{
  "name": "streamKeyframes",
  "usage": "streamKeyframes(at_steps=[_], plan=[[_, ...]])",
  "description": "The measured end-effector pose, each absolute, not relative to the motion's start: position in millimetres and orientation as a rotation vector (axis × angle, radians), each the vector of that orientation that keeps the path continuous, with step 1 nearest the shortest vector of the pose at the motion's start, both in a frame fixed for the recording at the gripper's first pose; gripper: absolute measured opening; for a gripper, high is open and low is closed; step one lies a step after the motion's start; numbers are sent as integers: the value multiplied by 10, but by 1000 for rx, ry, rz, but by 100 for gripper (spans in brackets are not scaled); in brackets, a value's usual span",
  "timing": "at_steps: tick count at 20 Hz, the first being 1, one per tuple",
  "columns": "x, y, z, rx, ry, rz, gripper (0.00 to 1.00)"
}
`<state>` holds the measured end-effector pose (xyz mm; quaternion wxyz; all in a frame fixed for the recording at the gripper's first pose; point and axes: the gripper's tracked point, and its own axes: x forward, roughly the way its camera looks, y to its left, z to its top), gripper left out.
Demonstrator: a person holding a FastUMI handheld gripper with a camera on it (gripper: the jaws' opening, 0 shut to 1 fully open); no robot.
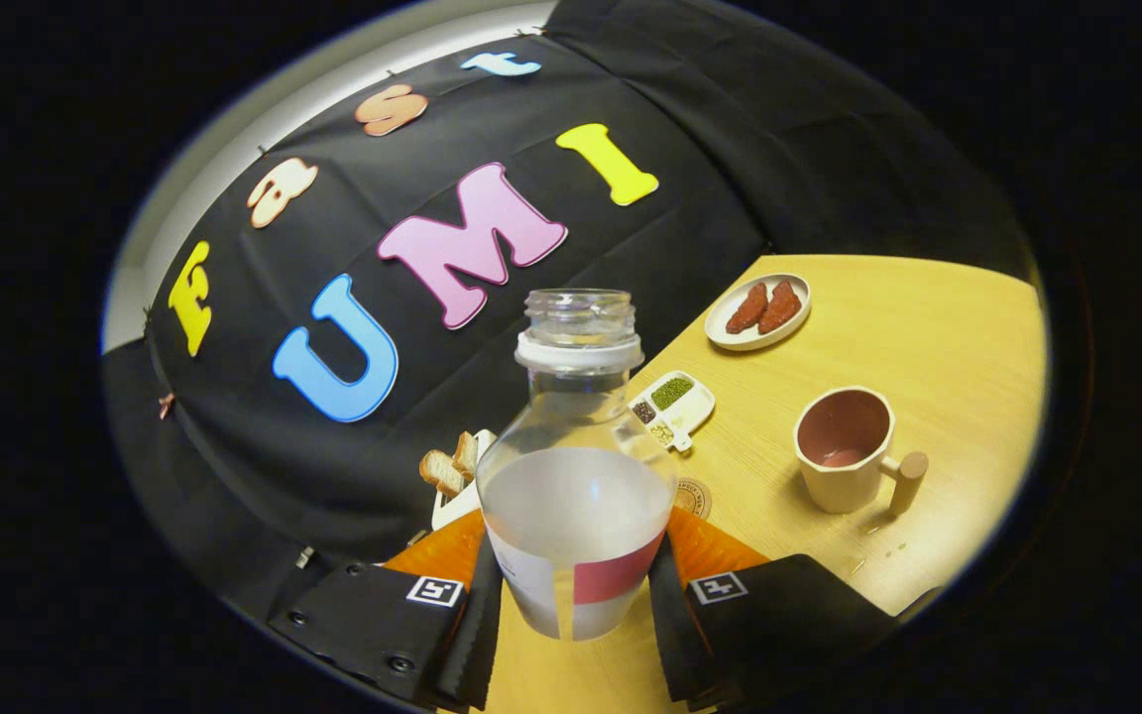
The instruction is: Take the bottle from table, then pour the juice into the cup, finally place the bottle on the coaster
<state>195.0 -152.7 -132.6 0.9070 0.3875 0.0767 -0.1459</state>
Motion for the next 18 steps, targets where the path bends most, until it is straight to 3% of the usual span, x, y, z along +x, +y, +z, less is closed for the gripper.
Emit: streamKeyframes(at_steps=[18], plan=[[2122, -1917, -1802, 1389, 219, -396, 68]])
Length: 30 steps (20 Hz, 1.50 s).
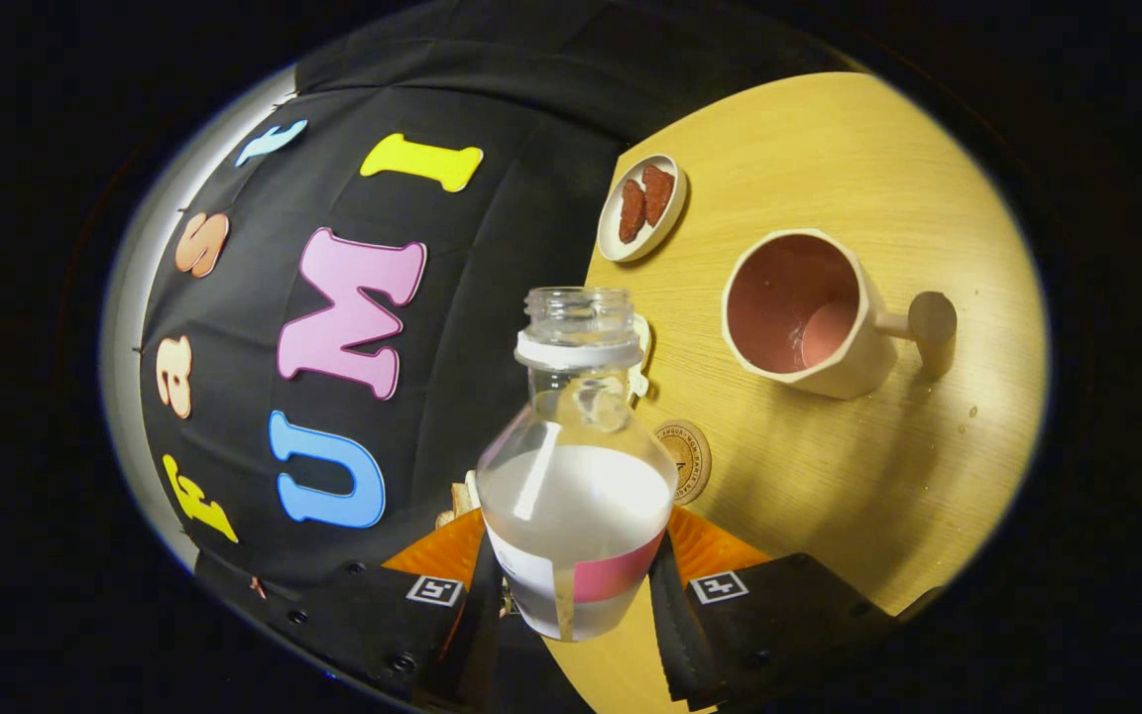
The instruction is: Take the bottle from table, then pour the juice into the cup, finally place the bottle on the coaster
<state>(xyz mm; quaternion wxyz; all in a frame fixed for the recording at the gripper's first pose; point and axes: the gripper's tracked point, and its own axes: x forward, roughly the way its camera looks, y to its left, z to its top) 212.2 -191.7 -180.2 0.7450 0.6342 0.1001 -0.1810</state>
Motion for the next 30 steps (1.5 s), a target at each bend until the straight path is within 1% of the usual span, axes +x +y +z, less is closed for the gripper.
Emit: streamKeyframes(at_steps=[9, 26, 30], plan=[[2241, -2184, -1950, 1706, 122, -544, 68], [2405, -2203, -1965, 2014, 166, -535, 68], [2428, -2268, -1931, 2082, 143, -536, 68]])
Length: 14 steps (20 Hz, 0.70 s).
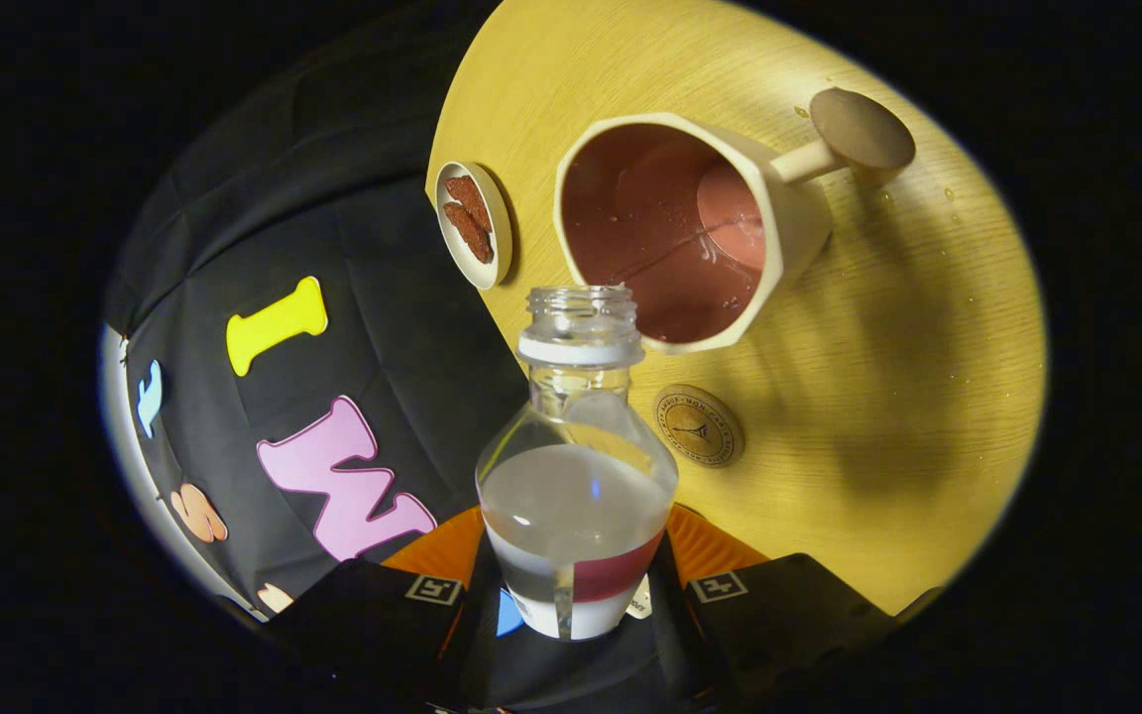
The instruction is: Take the bottle from table, then pour the juice into the cup, finally place the bottle on the coaster
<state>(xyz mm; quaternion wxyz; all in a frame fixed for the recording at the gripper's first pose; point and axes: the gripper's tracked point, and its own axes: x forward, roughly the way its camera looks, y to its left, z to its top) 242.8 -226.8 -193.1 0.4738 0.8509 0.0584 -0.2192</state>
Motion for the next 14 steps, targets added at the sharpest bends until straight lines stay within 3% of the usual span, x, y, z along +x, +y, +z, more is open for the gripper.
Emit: streamKeyframes(at_steps=[14], plan=[[2490, -2422, -1850, 2262, 123, -544, 68]])
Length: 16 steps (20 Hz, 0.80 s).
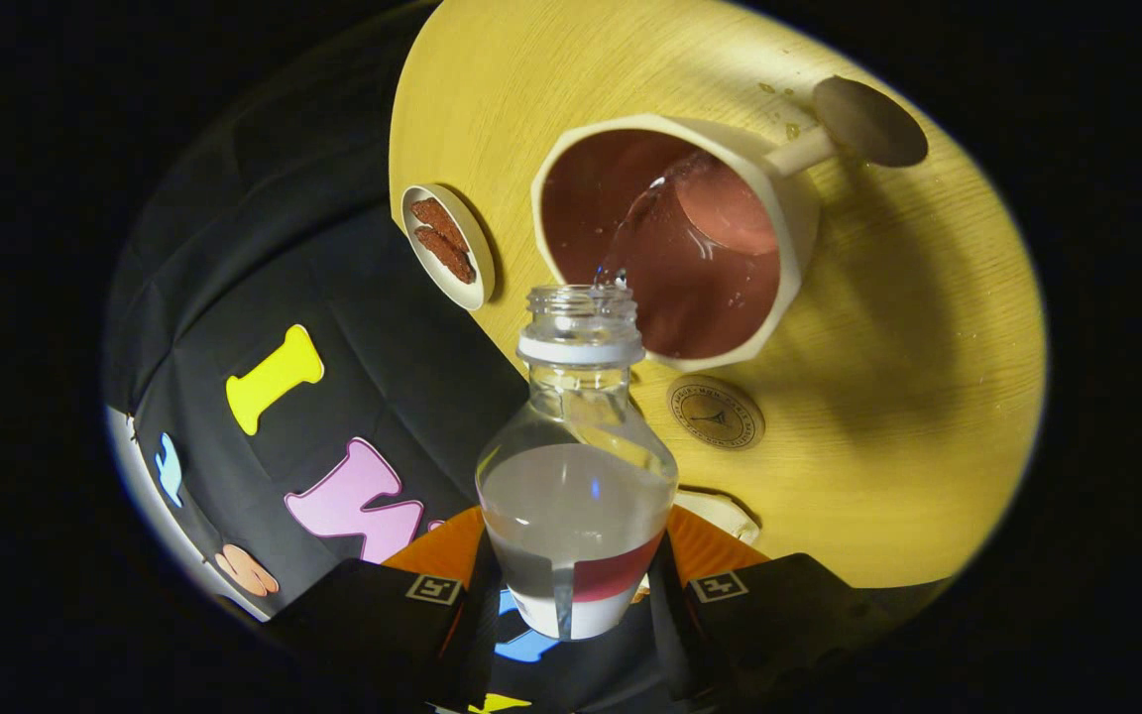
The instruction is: Take the bottle from table, then pour the juice into the cup, finally place the bottle on the coaster
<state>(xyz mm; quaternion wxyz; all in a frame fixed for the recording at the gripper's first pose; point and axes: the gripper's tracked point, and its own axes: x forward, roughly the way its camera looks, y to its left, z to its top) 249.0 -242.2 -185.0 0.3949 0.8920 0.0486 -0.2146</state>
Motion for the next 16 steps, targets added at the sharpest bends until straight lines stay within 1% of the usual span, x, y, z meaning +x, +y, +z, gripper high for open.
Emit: streamKeyframes(at_steps=[4, 8, 16], plan=[[2474, -2416, -1780, 2294, 115, -531, 68], [2449, -2486, -1624, 2373, 45, -491, 68], [2452, -2499, -1461, 2497, 24, -490, 68]])
